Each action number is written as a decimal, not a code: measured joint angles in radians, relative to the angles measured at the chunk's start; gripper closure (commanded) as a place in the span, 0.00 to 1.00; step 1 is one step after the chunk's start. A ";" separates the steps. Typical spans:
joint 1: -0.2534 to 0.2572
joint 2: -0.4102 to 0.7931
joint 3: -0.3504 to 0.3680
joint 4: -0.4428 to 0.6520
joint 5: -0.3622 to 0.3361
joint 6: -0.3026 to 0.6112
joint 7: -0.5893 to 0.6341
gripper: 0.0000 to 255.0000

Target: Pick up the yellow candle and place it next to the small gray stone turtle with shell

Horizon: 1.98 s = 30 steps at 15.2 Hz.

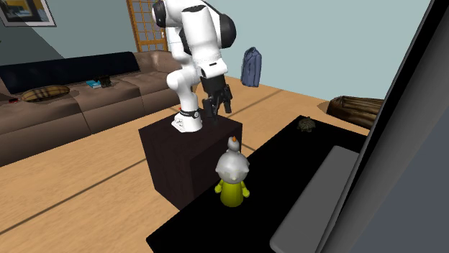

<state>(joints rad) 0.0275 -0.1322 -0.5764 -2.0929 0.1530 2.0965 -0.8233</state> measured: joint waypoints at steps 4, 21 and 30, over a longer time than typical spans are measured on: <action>-0.015 0.182 -0.053 0.152 0.192 -0.007 -0.171 0.00; -0.066 0.370 -0.038 0.241 0.392 0.035 -0.321 0.00; -0.066 0.370 -0.038 0.241 0.392 0.035 -0.322 1.00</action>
<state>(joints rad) -0.0381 0.2377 -0.6144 -1.8517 0.5446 2.1317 -1.1448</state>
